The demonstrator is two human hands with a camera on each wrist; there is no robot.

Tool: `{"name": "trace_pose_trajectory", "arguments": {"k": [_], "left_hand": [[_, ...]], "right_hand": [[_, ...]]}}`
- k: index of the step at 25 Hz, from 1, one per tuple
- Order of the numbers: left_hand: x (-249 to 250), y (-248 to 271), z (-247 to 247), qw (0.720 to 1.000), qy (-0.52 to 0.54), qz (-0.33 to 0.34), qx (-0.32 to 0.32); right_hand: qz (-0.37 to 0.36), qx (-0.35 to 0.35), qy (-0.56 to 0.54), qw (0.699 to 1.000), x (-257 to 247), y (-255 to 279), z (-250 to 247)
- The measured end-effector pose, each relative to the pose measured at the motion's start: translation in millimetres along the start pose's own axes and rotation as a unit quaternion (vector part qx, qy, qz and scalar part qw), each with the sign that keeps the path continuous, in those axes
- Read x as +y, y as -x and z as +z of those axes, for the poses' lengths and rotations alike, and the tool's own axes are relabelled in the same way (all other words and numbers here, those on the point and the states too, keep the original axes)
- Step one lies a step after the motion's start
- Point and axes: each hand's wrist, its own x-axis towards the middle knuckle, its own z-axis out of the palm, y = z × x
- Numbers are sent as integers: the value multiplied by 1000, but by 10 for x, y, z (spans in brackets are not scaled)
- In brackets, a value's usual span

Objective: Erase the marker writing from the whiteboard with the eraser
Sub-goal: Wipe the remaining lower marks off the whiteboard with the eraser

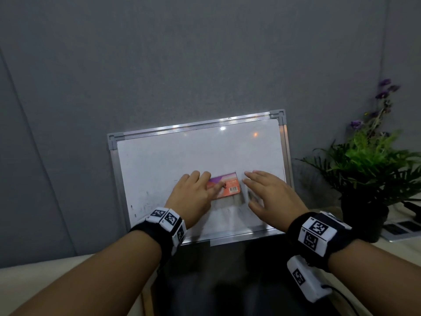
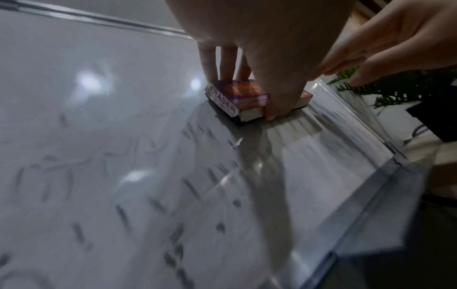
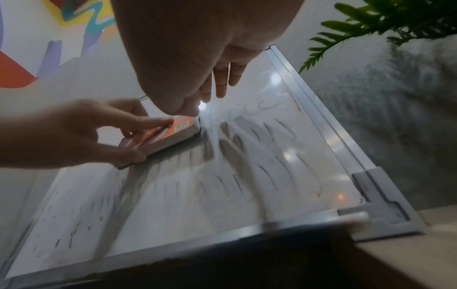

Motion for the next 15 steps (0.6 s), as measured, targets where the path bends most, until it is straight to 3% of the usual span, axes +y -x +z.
{"name": "trace_pose_trajectory", "arguments": {"k": [3,9,12,15], "left_hand": [[-51,-186,-51,1000,-15,-24,11],[279,-35,111,1000,13,20,4],[245,-146,63,1000,1,10,6],[81,-398,-50,999,-28,-37,3]], "right_hand": [[-9,8,10,1000,4,-61,-10],[-43,-55,38,997,-4,68,130],[-31,-47,37,998,41,71,119],[30,-10,29,999,142,-61,-19]]}}
